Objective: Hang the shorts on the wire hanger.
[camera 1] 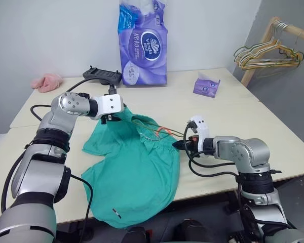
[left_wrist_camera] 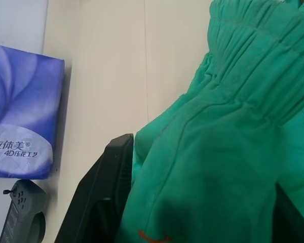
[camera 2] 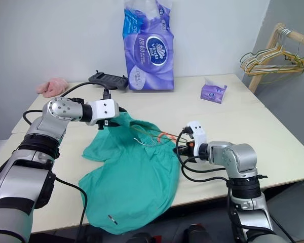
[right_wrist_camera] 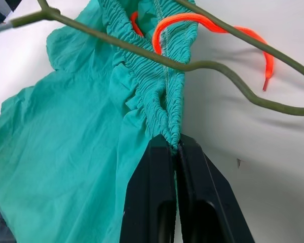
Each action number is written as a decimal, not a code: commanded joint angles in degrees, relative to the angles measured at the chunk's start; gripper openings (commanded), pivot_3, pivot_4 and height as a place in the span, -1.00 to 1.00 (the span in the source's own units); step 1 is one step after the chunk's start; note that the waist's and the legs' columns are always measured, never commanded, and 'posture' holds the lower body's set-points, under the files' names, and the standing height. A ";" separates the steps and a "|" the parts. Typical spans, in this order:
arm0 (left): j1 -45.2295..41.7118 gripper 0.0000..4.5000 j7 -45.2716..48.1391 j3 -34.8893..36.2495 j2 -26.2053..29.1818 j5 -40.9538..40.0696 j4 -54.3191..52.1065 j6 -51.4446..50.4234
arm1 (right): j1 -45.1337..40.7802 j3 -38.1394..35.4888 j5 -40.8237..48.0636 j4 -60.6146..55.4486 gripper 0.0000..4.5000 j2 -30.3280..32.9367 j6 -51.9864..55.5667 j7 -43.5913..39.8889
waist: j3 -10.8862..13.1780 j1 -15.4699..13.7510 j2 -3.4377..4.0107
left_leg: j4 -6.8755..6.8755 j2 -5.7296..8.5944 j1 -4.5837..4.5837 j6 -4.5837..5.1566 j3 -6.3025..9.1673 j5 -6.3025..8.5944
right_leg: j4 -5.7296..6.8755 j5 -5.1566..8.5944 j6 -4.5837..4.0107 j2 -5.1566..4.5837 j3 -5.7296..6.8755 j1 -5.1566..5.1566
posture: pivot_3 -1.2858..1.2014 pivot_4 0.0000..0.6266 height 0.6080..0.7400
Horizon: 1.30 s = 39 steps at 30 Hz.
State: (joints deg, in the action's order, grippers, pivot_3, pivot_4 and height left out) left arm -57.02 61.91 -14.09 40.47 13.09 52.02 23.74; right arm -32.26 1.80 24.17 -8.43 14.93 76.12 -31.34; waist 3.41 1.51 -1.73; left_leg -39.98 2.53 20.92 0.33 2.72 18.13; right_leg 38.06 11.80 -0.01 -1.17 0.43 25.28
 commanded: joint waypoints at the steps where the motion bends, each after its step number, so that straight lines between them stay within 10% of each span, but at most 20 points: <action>1: -0.67 0.04 -0.56 2.17 0.82 -1.79 -1.84 -0.55 | -1.05 0.64 0.61 -0.16 -0.99 1.94 -2.73 -0.94 | 0.00 -0.01 0.00 | 0.00 0.00 0.00 0.00 0.00 0.00 | 0.00 0.00 0.00 0.00 0.00 0.00 | 0.05 -0.97 1.00; 16: 0.58 0.04 1.11 1.95 0.68 -2.76 -3.34 -2.48 | -1.57 1.76 1.19 0.35 -0.99 4.27 -4.55 -1.35 | 0.00 -0.04 -0.01 | 0.00 0.00 -0.01 0.00 0.00 0.00 | 0.00 0.00 0.00 0.01 -0.01 -0.01 | 0.04 -0.96 1.00; 25: 0.47 -0.99 3.20 2.09 0.65 -2.95 -3.38 -2.92 | -1.53 1.51 1.54 0.05 -1.00 4.45 -4.44 -0.98 | 0.00 -0.02 -0.01 | 0.00 -0.01 -0.01 0.00 -0.01 0.00 | 0.00 0.00 0.00 0.01 -0.01 -0.01 | 0.04 -0.96 1.00; 39: 0.53 -0.99 1.73 2.13 0.57 -2.20 -3.98 -4.20 | -1.45 2.00 1.89 -0.18 -1.00 5.14 -4.77 -0.96 | 0.00 -0.03 -0.01 | 0.00 -0.01 -0.01 0.00 0.00 0.00 | -0.01 0.00 0.00 0.01 -0.01 -0.01 | 0.04 -0.96 1.00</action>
State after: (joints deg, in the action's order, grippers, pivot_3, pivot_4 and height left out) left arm -55.48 65.12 -13.16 40.44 11.20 49.71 19.19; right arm -32.38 3.72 25.58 -7.00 19.43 72.49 -32.18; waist 3.41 1.49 -1.73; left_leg -39.98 2.53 20.91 0.33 2.71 18.13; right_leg 38.05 11.80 -0.01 -1.17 0.42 25.27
